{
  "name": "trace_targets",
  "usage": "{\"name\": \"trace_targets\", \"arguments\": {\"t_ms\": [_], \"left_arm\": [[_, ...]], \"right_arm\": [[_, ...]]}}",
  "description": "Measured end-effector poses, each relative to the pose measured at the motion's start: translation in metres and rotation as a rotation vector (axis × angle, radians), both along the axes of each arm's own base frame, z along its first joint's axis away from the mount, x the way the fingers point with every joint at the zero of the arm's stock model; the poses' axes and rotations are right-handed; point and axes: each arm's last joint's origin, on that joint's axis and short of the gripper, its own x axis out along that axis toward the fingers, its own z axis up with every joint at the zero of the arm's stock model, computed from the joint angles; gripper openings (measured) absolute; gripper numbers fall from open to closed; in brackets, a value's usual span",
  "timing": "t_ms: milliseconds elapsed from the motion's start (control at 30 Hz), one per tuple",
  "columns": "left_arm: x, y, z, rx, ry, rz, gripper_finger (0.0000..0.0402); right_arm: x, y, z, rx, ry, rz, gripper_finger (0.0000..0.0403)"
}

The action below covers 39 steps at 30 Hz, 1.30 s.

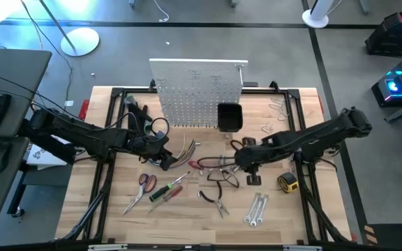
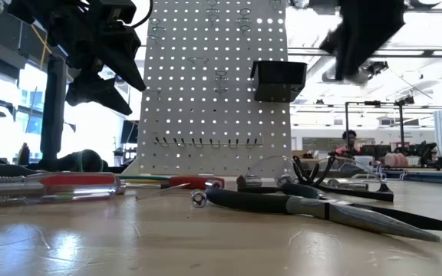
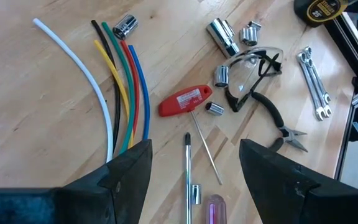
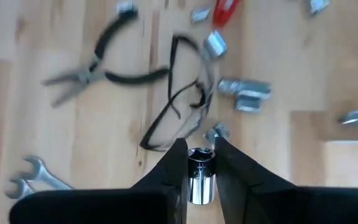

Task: Hang tools onto peg board
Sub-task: Put the socket into the black bin on the peg board

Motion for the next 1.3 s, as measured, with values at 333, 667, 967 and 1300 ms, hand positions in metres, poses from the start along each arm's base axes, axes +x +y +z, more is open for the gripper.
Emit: {"name": "trace_targets", "arguments": {"t_ms": [333, 667, 967, 1300], "left_arm": [[0.0, 0.001, 0.0, 0.024, -0.004, 0.025, 0.0236], [0.0, 0.001, 0.0, 0.024, -0.008, 0.036, 0.0236], [0.0, 0.002, 0.001, 0.035, -0.011, 0.04, 0.0236], [0.0, 0.002, 0.001, 0.038, -0.012, 0.044, 0.0236]], "right_arm": [[0.015, -0.048, 0.086, -0.209, -0.512, -0.282, 0.0044], [0.024, -0.107, 0.058, -0.26, -0.527, -0.464, 0.0048], [0.021, -0.128, 0.052, -0.152, -0.498, -0.534, 0.0079], [0.021, -0.131, 0.053, -0.093, -0.503, -0.614, 0.0173]]}}
